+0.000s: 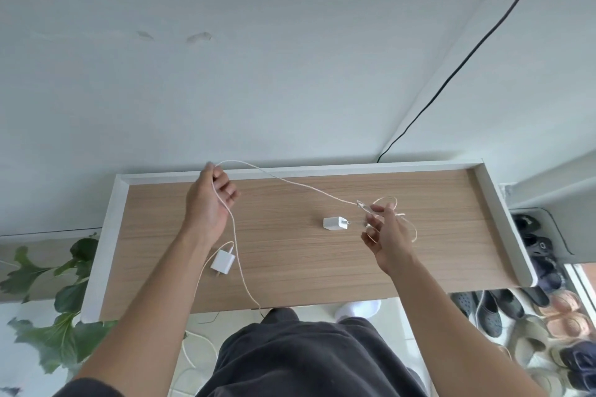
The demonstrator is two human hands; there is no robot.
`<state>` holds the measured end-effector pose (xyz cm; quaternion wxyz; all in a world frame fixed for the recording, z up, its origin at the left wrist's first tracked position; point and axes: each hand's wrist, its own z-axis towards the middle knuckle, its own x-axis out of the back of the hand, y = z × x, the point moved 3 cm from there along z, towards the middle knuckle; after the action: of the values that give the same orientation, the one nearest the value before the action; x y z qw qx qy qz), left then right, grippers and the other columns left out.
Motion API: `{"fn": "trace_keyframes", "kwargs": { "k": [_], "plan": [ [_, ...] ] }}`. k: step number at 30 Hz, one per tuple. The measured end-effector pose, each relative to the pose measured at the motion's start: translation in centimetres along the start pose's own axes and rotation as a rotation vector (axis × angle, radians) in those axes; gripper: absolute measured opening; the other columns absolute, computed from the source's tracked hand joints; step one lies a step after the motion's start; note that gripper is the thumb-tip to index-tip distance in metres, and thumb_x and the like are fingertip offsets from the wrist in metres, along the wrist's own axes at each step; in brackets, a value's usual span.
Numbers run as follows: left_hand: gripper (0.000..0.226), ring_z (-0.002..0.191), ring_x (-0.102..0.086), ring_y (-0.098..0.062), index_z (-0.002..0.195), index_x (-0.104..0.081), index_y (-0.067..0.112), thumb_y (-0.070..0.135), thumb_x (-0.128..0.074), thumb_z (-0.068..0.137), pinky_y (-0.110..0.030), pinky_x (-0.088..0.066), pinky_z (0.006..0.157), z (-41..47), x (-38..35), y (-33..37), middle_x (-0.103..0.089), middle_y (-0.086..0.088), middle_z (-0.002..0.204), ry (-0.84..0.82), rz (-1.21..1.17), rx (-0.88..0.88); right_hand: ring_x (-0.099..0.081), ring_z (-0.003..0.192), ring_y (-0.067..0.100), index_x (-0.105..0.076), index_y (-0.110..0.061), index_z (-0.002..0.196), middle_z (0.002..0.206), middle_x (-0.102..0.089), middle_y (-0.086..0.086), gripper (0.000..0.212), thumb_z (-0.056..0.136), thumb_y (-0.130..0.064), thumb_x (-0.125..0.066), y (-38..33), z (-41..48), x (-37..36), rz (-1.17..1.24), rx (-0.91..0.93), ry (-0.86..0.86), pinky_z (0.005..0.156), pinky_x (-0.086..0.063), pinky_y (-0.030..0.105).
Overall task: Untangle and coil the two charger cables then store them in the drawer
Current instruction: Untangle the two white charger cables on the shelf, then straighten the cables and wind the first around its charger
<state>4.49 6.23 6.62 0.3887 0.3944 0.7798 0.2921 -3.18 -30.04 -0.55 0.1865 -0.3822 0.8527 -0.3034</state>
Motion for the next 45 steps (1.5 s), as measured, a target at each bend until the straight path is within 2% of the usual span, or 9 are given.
{"fn": "trace_keyframes", "kwargs": {
  "k": [9,13,17,21,27,32,35,38,45],
  "plan": [
    [0.034,0.066,-0.056,-0.011,0.088,-0.056,0.027,0.043,-0.048,0.117,-0.037,-0.053,0.088,1.9,1.9,0.0,-0.058,0.01,0.077,0.096,-0.004,-0.081,-0.037,0.058,0.011,-0.082,-0.021,0.12,0.091,-0.049,-0.001,0.051,0.112,-0.062,-0.052,-0.9,-0.3,1.0,-0.099,0.099,0.031,0.071,-0.053,0.032],
    [0.029,0.081,-0.068,-0.013,0.097,-0.069,0.024,0.036,-0.051,0.117,-0.04,-0.053,0.09,2.2,2.0,-1.1,-0.073,0.011,0.085,0.042,0.319,-0.035,-0.042,0.066,0.012,-0.086,-0.027,0.114,0.102,-0.05,-0.002,0.045,0.11,-0.06,-0.056,-0.6,-0.1,1.7,-0.127,0.096,0.007,0.082,-0.06,0.037],
    [0.027,0.095,-0.07,-0.017,0.105,-0.076,0.024,0.023,-0.051,0.115,-0.045,-0.052,0.103,2.4,1.8,-2.6,-0.08,0.007,0.108,0.022,0.557,0.005,-0.047,0.067,0.014,-0.079,-0.016,0.122,0.111,-0.054,0.002,0.03,0.113,-0.037,-0.06,-0.6,-0.1,1.6,-0.092,0.093,-0.01,0.08,-0.061,0.038],
    [0.017,0.113,-0.077,-0.035,0.098,-0.073,0.022,0.027,-0.059,0.105,-0.045,-0.056,0.099,2.8,1.8,-4.5,-0.078,-0.004,0.108,0.091,0.778,0.082,-0.051,0.066,0.013,-0.072,-0.014,0.122,0.108,-0.062,0.0,0.022,0.108,-0.031,-0.067,-1.0,-0.2,1.9,-0.037,0.095,-0.006,0.077,-0.061,0.038],
    [0.027,0.099,-0.076,-0.027,0.092,-0.061,0.022,0.046,-0.058,0.103,-0.039,-0.057,0.093,1.9,-0.2,-8.1,-0.068,-0.001,0.101,-0.101,1.194,0.357,-0.05,0.064,0.011,-0.074,-0.017,0.132,0.097,-0.058,-0.004,0.031,0.105,-0.023,-0.061,-2.3,0.0,2.5,0.022,0.11,-0.066,0.074,-0.055,0.035],
    [0.023,0.099,-0.079,-0.02,0.103,-0.069,0.022,0.039,-0.053,0.103,-0.038,-0.061,0.089,1.9,-3.2,-11.9,-0.076,0.004,0.109,-0.366,1.239,0.247,-0.049,0.063,0.012,-0.077,-0.016,0.128,0.089,-0.059,-0.007,0.029,0.104,-0.019,-0.062,-3.2,0.1,3.1,0.019,0.109,-0.109,0.072,-0.055,0.034],
    [0.027,0.112,-0.077,-0.017,0.126,-0.071,0.031,0.041,-0.054,0.108,-0.039,-0.061,0.101,1.9,-5.1,-14.3,-0.075,0.005,0.127,-0.428,1.294,0.209,-0.052,0.065,0.011,-0.079,-0.015,0.127,0.093,-0.06,-0.005,0.028,0.101,-0.026,-0.073,-3.6,0.0,3.4,-0.032,0.102,-0.152,0.073,-0.057,0.034],
    [0.04,0.129,-0.068,-0.023,0.15,-0.061,0.019,0.031,-0.054,0.112,-0.031,-0.052,0.097,2.2,-6.9,-16.8,-0.068,0.0,0.146,-0.442,1.356,0.171,-0.056,0.068,0.011,-0.079,-0.01,0.131,0.096,-0.062,-0.004,0.036,0.101,-0.03,-0.078,-4.1,-0.3,3.7,-0.091,0.108,-0.186,0.076,-0.058,0.035],
    [0.066,0.138,-0.055,-0.025,0.16,-0.05,0.027,0.025,-0.077,0.1,-0.037,-0.045,0.113,3.7,-9.8,-22.5,-0.048,-0.006,0.151,-0.53,1.54,-0.079,-0.057,0.072,0.012,-0.084,-0.014,0.122,0.099,-0.064,-0.002,0.024,0.106,-0.028,-0.073,-5.6,-1.6,4.0,-0.166,0.076,-0.278,0.079,-0.056,0.034]
  ]
}}
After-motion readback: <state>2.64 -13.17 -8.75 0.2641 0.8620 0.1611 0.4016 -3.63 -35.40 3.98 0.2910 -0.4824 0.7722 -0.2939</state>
